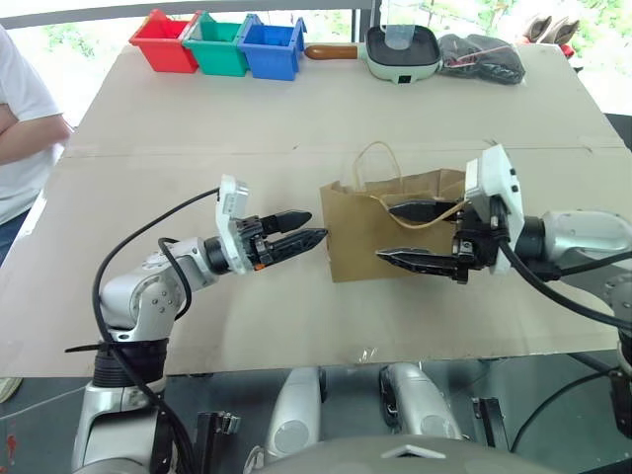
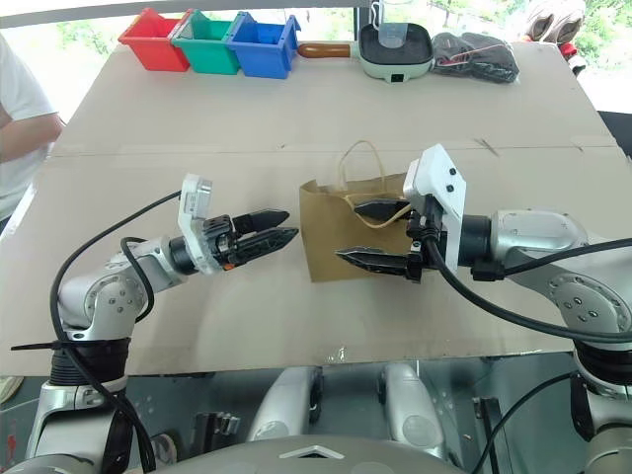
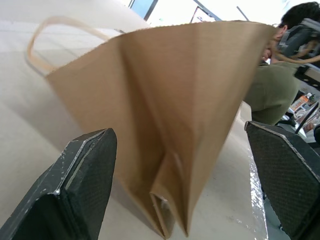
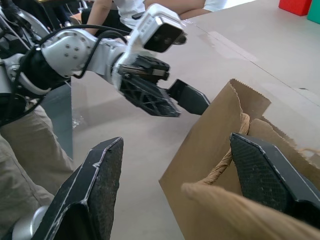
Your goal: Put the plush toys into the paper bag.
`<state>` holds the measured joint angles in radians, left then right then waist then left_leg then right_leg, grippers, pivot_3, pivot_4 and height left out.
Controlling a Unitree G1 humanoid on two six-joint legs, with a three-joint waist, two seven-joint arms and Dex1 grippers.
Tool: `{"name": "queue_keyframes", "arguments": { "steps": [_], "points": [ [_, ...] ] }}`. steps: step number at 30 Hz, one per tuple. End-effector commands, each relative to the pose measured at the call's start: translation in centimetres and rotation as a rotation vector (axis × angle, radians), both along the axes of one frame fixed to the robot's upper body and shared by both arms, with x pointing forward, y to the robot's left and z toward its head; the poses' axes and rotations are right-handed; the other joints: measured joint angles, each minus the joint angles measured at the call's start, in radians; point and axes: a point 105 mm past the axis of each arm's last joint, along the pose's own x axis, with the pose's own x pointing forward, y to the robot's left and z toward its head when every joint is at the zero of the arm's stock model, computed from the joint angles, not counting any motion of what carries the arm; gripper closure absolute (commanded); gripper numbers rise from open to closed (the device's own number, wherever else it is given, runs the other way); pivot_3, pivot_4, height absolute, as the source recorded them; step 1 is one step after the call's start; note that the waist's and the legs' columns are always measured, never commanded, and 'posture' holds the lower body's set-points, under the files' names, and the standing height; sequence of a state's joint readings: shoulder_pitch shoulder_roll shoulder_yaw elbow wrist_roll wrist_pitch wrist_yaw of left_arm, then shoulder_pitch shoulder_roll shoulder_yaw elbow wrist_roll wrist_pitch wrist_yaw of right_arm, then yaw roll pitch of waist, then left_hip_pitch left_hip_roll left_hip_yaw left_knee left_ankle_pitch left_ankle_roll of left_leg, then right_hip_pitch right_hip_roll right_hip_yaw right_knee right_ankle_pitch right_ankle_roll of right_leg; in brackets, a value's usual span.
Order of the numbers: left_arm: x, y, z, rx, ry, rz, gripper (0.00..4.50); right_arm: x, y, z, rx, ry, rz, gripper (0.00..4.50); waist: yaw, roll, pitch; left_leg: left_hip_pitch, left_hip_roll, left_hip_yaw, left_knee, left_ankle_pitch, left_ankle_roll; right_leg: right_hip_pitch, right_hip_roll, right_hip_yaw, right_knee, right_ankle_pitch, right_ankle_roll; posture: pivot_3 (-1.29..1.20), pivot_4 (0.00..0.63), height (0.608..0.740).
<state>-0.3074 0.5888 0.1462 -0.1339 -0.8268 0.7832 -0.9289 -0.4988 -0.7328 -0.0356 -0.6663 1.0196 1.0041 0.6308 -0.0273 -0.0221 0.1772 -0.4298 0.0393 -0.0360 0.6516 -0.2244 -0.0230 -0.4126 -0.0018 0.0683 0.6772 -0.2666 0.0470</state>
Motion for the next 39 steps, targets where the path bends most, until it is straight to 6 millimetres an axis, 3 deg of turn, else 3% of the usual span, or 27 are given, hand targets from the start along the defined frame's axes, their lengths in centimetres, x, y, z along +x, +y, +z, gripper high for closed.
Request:
{"name": "queue_keyframes", "arguments": {
  "steps": [1,6,10,14,18,24,33,39],
  "points": [
    [-0.5,1.2,1.3,-0.040,-0.019,-0.040,0.06,-0.9,-0.2,2.2,0.044,-0.063,0.010,1.29,-0.001,0.000,0.000,0.000,0.000,0.000,0.000,0.000,0.000,0.000,0.000,0.000,0.000,0.000,0.000,0.00,0.150,0.740],
    [-1.3,0.8,1.0,-0.060,-0.018,-0.140,0.06,-1.4,-0.6,3.9,0.104,-0.071,0.013,1.29,-0.003,0.000,0.000,0.000,0.000,0.000,0.000,0.000,0.000,0.000,0.000,0.000,0.000,0.000,0.000,0.00,0.150,0.740],
    [-0.9,-0.4,1.1,-0.071,-0.030,-0.156,0.06,-1.5,-0.7,3.9,0.102,-0.063,0.004,1.29,0.000,0.000,0.000,0.000,0.000,0.000,0.000,0.000,0.000,0.000,0.000,0.000,0.000,0.000,0.000,0.00,0.150,0.740],
    [-1.8,-1.4,0.7,-0.065,-0.001,-0.239,0.06,-1.7,-1.0,3.4,0.089,-0.047,-0.007,1.29,-0.001,0.000,0.000,0.000,0.000,0.000,0.000,0.000,0.000,0.000,0.000,0.000,0.000,0.000,0.000,0.00,0.150,0.740],
    [0.4,-0.7,1.1,-0.076,-0.020,-0.128,0.06,-2.2,-1.1,3.2,0.084,-0.038,-0.004,1.29,0.000,0.000,0.000,0.000,0.000,0.000,0.000,0.000,0.000,0.000,0.000,0.000,0.000,0.000,0.000,0.00,0.150,0.740],
    [1.5,0.9,2.1,-0.121,0.031,-0.118,0.06,-2.7,-1.4,3.3,0.087,-0.031,-0.001,1.29,-0.001,0.000,0.000,0.000,0.000,0.000,0.001,0.000,0.000,0.000,0.000,0.000,0.001,0.000,0.000,0.00,0.150,0.740],
    [0.2,-2.3,1.5,-0.160,0.150,-0.374,0.06,-2.7,-1.4,3.2,0.084,-0.024,-0.005,1.29,-0.001,0.000,0.000,-0.001,0.000,0.000,0.001,0.000,0.000,0.000,0.000,0.000,0.001,0.000,0.000,0.00,0.150,0.740],
    [0.1,-2.7,1.4,-0.152,0.143,-0.421,0.06,-2.6,-1.6,3.1,0.077,-0.024,-0.020,1.29,-0.002,0.000,0.000,0.000,0.000,0.000,0.001,0.000,0.000,0.000,0.000,0.000,0.001,0.000,0.000,0.00,0.150,0.740]
  ]
}}
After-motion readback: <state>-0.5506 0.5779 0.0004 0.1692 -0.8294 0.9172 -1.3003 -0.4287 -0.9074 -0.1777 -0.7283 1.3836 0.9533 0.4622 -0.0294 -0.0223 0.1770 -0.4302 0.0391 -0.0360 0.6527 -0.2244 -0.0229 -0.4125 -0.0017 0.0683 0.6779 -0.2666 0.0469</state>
